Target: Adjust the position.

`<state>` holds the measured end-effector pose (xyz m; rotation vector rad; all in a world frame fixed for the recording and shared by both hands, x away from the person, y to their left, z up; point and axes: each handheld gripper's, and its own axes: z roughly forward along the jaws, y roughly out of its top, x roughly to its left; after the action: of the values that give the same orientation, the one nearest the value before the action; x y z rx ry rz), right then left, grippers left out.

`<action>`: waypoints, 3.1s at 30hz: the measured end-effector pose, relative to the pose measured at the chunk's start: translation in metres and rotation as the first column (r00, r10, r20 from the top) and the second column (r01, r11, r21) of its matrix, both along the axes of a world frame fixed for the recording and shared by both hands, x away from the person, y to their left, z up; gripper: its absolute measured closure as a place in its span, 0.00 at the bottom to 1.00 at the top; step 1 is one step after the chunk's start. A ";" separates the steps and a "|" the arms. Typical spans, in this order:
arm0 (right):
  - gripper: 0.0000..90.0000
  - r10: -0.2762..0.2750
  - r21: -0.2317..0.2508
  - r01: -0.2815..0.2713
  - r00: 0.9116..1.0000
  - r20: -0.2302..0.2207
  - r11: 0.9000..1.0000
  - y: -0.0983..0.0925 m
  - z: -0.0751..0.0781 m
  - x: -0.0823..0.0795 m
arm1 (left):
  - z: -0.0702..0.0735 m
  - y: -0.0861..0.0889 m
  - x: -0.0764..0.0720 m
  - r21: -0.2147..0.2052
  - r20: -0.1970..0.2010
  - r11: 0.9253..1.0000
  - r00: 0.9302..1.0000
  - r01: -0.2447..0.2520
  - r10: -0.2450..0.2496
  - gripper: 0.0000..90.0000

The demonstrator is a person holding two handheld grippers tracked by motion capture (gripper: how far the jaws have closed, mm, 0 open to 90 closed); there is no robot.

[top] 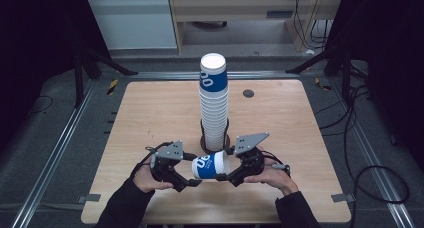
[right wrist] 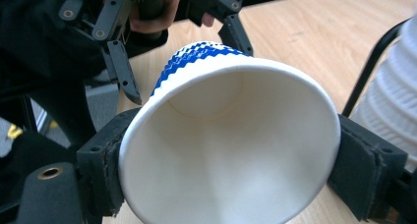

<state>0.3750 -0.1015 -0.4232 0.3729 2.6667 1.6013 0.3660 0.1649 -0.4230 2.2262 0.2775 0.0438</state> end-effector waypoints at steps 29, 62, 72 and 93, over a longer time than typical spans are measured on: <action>0.08 -0.087 0.109 0.081 0.995 0.055 0.991 -0.007 0.010 0.001 | 0.001 0.010 0.006 -0.009 0.013 0.999 0.999 -0.048 0.048 0.30; 0.15 -0.028 0.242 0.046 0.997 -0.078 0.969 0.000 0.005 0.003 | 0.002 -0.010 -0.010 -0.173 0.047 0.984 0.997 -0.051 0.059 0.30; 0.18 -0.027 0.258 0.049 0.996 -0.088 0.965 -0.004 0.006 0.004 | 0.002 -0.008 -0.006 -0.162 0.014 0.985 0.998 -0.060 0.063 0.26; 0.18 -0.028 0.038 0.030 0.999 -0.039 0.999 0.014 0.001 0.000 | -0.009 -0.014 -0.002 -0.016 -0.029 0.999 0.999 -0.030 0.030 0.24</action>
<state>0.3751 -0.0872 -0.4221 0.4457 2.6478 1.6568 0.3645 0.1513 -0.4320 2.2081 0.3262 0.0254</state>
